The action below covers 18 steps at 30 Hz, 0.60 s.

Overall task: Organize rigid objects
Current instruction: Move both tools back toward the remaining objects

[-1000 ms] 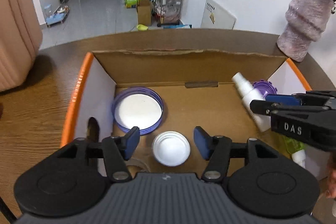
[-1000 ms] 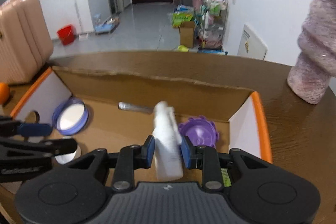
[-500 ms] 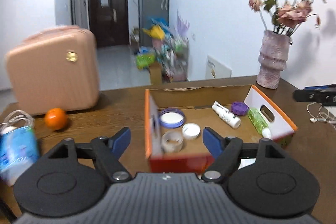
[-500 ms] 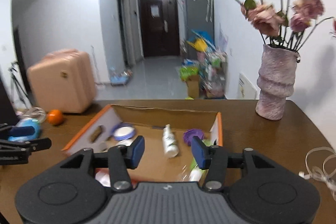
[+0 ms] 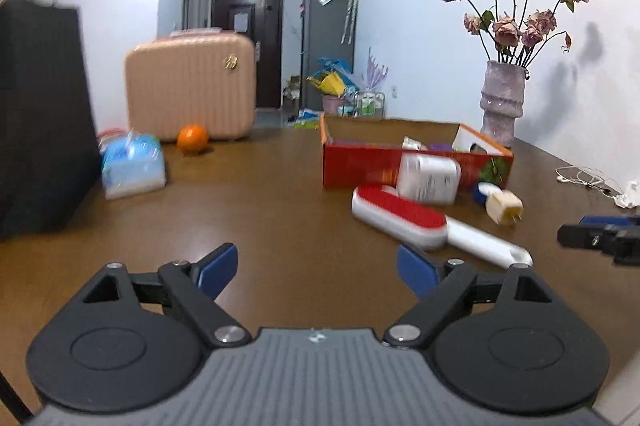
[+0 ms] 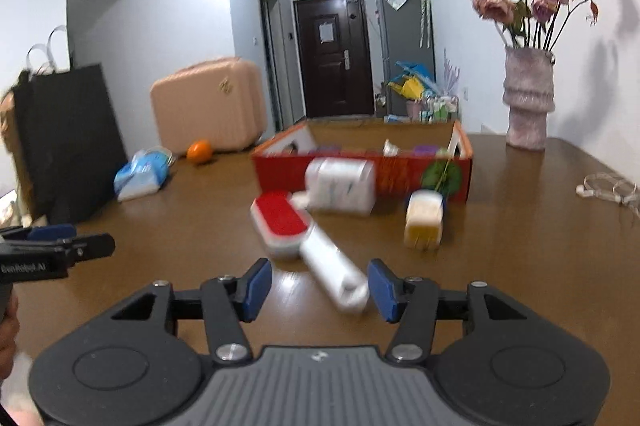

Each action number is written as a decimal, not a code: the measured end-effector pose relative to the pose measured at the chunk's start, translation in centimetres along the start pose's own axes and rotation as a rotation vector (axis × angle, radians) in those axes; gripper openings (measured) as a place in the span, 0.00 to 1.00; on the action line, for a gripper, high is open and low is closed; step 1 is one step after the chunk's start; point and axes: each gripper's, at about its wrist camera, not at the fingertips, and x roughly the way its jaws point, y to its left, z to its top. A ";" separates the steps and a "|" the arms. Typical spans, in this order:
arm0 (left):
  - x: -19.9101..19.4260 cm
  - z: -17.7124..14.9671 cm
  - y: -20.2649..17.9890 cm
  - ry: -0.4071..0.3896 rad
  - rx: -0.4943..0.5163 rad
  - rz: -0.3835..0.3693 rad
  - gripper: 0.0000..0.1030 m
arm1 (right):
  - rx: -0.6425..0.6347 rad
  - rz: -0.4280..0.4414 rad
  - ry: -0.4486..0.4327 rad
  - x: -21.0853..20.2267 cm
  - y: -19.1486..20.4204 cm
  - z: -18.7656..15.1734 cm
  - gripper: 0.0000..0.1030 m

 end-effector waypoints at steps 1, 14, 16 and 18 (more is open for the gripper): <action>-1.1 -0.9 0.5 0.006 -0.014 0.002 0.86 | -0.013 0.004 0.014 -0.3 0.4 -0.6 0.51; -3.8 -2.9 -0.5 -0.002 -0.002 -0.009 0.89 | 0.005 -0.031 -0.019 -2.3 0.3 -2.4 0.51; -3.3 -3.2 -0.8 0.011 -0.003 -0.018 0.89 | 0.021 -0.034 -0.023 -2.0 -0.1 -2.4 0.51; -2.8 -3.5 -1.0 0.021 -0.001 -0.024 0.89 | 0.030 -0.045 -0.024 -1.4 -0.5 -2.4 0.51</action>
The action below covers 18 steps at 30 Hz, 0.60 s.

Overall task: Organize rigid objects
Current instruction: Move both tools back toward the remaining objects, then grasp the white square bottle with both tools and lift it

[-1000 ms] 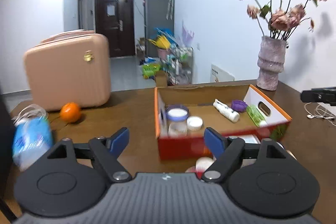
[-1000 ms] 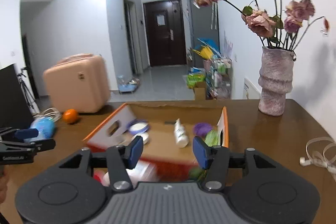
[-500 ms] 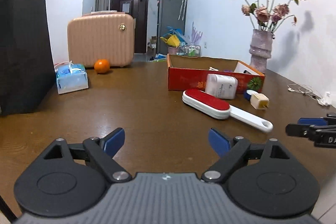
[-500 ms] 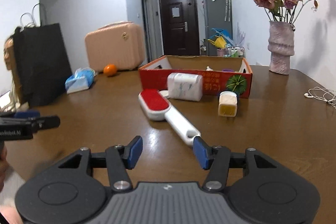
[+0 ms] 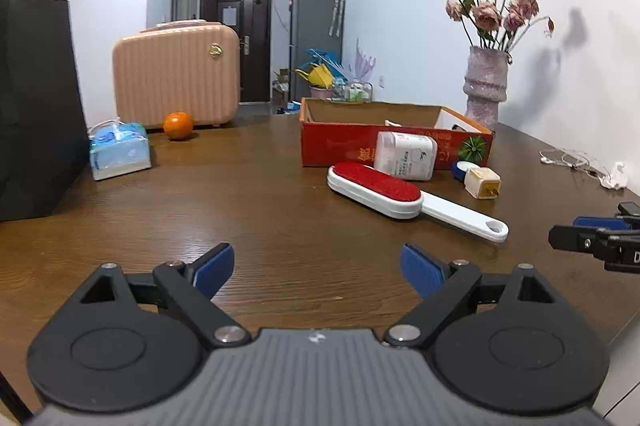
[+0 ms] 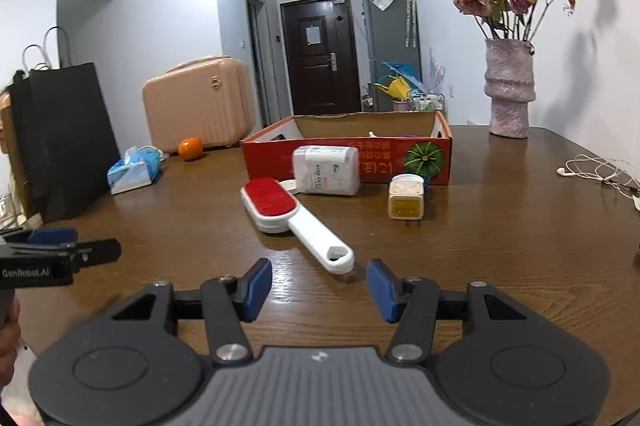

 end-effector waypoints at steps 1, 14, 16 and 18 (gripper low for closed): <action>0.4 0.0 -0.1 0.005 0.004 -0.005 0.89 | 0.005 -0.004 0.004 0.4 -0.3 0.0 0.51; 10.7 4.9 -3.9 0.073 0.013 -0.102 0.89 | 0.019 -0.059 0.053 8.5 -4.9 3.8 0.51; 12.6 5.7 -4.6 0.091 0.017 -0.120 0.89 | 0.024 -0.062 0.055 9.9 -5.7 4.7 0.51; 14.5 6.5 -5.4 0.104 0.015 -0.116 0.89 | 0.020 -0.061 0.051 11.2 -6.3 5.6 0.51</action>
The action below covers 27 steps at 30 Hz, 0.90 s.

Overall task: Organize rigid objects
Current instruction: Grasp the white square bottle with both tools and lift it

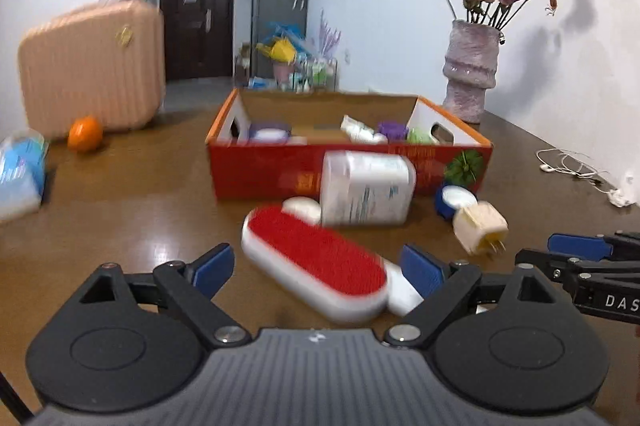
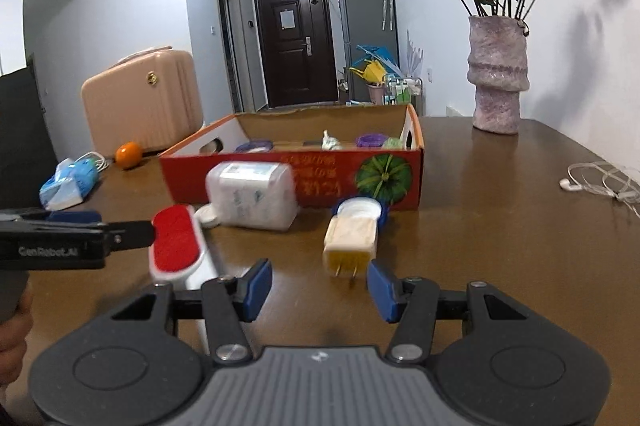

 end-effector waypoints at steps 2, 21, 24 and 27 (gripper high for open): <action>1.5 1.0 -0.7 -0.030 0.037 0.009 0.89 | 0.001 0.006 0.000 1.4 -0.5 1.0 0.51; 13.2 7.8 3.3 0.124 -0.295 -0.271 0.22 | 0.309 0.275 0.114 12.7 -1.7 7.5 0.19; 11.9 7.8 3.8 0.106 -0.365 -0.291 0.22 | 0.296 0.290 0.064 9.3 -1.1 7.7 0.19; 7.7 8.0 3.3 0.034 -0.346 -0.325 0.22 | 0.248 0.305 0.008 4.5 0.4 7.1 0.18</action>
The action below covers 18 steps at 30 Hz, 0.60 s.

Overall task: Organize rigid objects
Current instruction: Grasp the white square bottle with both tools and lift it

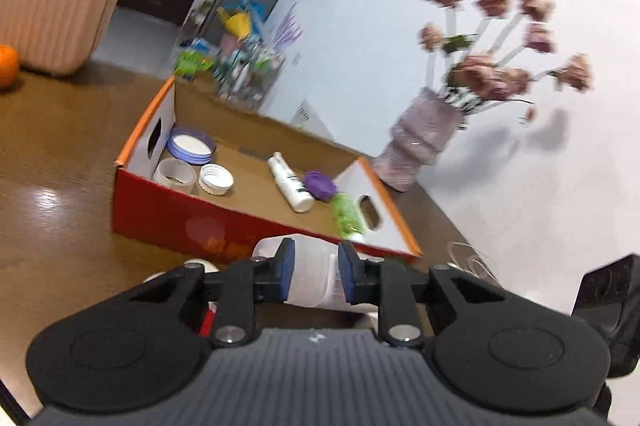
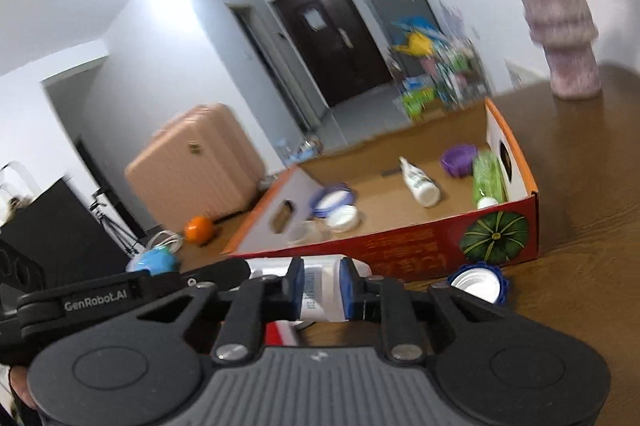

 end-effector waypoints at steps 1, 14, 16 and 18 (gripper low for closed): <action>-1.5 -0.4 -0.6 -0.009 0.013 -0.008 0.22 | -0.020 0.008 -0.005 -1.2 0.9 -0.8 0.18; -11.8 -11.1 1.4 -0.019 0.057 0.055 0.22 | -0.152 -0.027 0.039 -5.3 6.5 -12.0 0.15; -12.8 -12.1 1.4 -0.035 0.073 0.058 0.22 | -0.166 -0.030 0.064 -6.5 6.9 -13.4 0.14; -13.8 -13.3 1.0 -0.030 0.092 0.058 0.22 | -0.153 -0.018 0.084 -7.4 6.9 -14.5 0.14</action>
